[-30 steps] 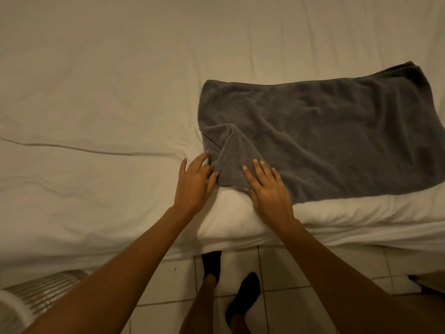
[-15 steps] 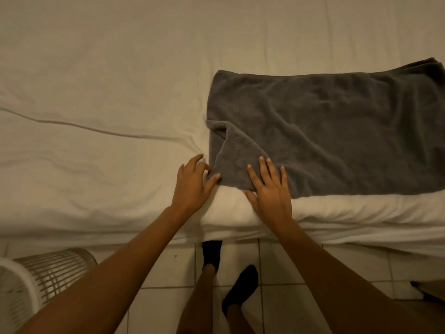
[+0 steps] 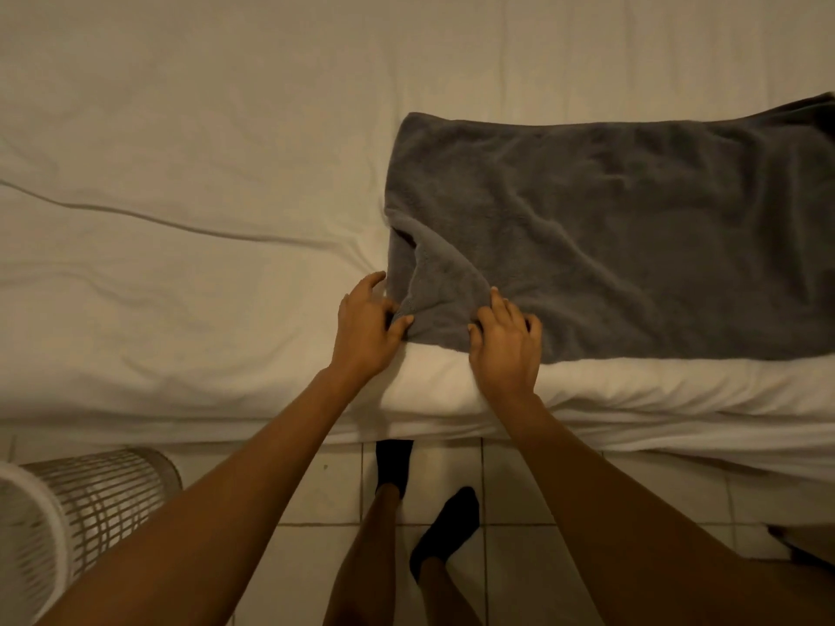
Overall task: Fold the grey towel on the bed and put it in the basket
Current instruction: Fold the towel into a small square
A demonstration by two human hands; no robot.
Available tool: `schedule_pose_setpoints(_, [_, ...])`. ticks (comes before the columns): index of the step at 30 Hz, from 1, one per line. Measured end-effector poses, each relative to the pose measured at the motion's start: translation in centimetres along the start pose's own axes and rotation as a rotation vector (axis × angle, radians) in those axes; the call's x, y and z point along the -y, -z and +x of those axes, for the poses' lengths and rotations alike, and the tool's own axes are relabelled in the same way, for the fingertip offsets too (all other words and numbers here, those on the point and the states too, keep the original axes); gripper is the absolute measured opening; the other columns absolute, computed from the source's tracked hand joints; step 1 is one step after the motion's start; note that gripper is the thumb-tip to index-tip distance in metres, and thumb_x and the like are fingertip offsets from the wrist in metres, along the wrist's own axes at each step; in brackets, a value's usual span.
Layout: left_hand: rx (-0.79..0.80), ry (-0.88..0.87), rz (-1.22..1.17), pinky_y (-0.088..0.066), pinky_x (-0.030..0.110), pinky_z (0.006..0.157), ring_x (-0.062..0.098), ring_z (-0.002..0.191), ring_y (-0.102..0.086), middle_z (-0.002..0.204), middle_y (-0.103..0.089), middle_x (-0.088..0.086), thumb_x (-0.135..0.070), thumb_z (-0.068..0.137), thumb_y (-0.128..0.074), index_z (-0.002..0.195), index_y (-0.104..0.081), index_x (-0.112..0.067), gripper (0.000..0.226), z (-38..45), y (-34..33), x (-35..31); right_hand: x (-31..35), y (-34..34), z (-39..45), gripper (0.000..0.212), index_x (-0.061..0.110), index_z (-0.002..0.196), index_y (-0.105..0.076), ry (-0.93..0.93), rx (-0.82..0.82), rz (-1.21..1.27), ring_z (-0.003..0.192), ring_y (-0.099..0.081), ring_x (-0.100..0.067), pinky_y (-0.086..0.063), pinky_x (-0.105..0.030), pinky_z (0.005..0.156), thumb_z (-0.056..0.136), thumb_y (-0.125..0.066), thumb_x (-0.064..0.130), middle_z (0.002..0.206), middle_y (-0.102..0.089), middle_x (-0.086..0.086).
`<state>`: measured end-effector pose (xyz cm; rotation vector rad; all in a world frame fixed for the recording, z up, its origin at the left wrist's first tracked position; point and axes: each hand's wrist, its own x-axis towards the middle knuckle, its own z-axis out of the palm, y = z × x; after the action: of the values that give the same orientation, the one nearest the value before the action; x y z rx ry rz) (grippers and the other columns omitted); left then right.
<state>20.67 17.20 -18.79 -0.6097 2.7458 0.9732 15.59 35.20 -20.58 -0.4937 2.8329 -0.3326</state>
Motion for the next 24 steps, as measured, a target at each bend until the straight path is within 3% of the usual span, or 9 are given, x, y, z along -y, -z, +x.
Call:
schedule_pose_setpoints(5, [-0.051, 0.028, -0.081, -0.032, 0.039, 0.11, 0.03, 0.136, -0.036, 0.147, -0.04, 0.013, -0.023, 0.084, -0.069, 0.084, -0.07, -0.002, 0.021, -2.9, 0.6, 0.8, 0.4, 0.4, -1.4, 0.014, 0.009, 0.097, -0.065, 0.067, -0.063, 0.044, 0.128, -0.048, -0.028, -0.031, -0.049, 0.105, 0.085, -0.058, 0.007, 0.139, -0.053, -0.012])
schedule_pose_setpoints(8, [-0.069, 0.042, -0.098, -0.03, 0.045, 0.112, 0.031, 0.137, -0.034, 0.147, -0.039, 0.014, -0.018, 0.083, -0.07, 0.088, -0.07, -0.004, 0.015, -4.8, 1.2, 1.9, 1.0, 0.2, -4.0, 0.011, 0.007, 0.086, -0.065, 0.185, -0.127, 0.098, 0.125, -0.052, -0.03, -0.035, -0.052, 0.107, 0.078, -0.064, 0.001, 0.13, -0.059, -0.016])
schedule_pose_setpoints(10, [-0.016, 0.082, -0.07, -0.028, 0.046, 0.113, 0.032, 0.14, -0.03, 0.149, -0.036, 0.015, -0.017, 0.083, -0.07, 0.091, -0.069, -0.002, 0.016, -5.7, 1.1, 2.7, 1.2, -0.1, -5.1, 0.006, 0.006, 0.086, -0.064, 0.218, -0.068, 0.133, 0.128, -0.049, -0.03, -0.032, -0.052, 0.11, 0.081, -0.063, 0.003, 0.133, -0.056, -0.017])
schedule_pose_setpoints(13, [0.01, 0.155, -0.105, -0.025, 0.043, 0.116, 0.029, 0.142, -0.026, 0.152, -0.032, 0.014, -0.024, 0.087, -0.066, 0.098, -0.067, -0.003, 0.024, -5.7, 0.5, 2.3, 1.0, 0.0, -5.1, 0.009, 0.006, 0.094, -0.062, 0.201, -0.014, 0.175, 0.132, -0.045, -0.029, -0.026, -0.052, 0.113, 0.088, -0.058, 0.011, 0.138, -0.052, -0.018])
schedule_pose_setpoints(17, [-0.119, 0.126, -0.162, -0.031, 0.043, 0.113, 0.025, 0.136, -0.036, 0.145, -0.04, 0.013, -0.027, 0.094, -0.054, 0.11, -0.062, -0.009, 0.025, -3.6, 1.0, 1.3, 1.4, 0.6, -3.8, 0.027, 0.005, 0.112, -0.059, 0.154, -0.03, 0.294, 0.128, -0.048, -0.029, -0.029, -0.048, 0.113, 0.092, -0.054, 0.022, 0.132, -0.056, -0.017])
schedule_pose_setpoints(20, [-0.133, 0.009, -0.025, -0.034, 0.043, 0.111, 0.029, 0.132, -0.041, 0.142, -0.044, 0.017, -0.018, 0.097, -0.045, 0.12, -0.057, -0.004, 0.029, -0.9, 1.8, 1.0, 2.1, 0.9, -2.8, 0.047, 0.01, 0.135, -0.045, 0.154, 0.072, 0.284, 0.137, -0.036, -0.025, -0.022, -0.044, 0.117, 0.095, -0.047, 0.034, 0.146, -0.043, -0.013])
schedule_pose_setpoints(24, [-0.106, -0.279, 0.263, -0.045, 0.05, 0.098, 0.043, 0.116, -0.053, 0.13, -0.053, 0.027, -0.01, 0.089, -0.058, 0.127, -0.053, 0.001, 0.04, 3.8, 3.0, 0.8, 4.3, 0.5, -1.4, 0.058, 0.016, 0.146, -0.03, 0.111, 0.138, 0.193, 0.144, -0.021, -0.025, -0.011, -0.042, 0.119, 0.098, -0.032, 0.046, 0.156, -0.023, -0.013])
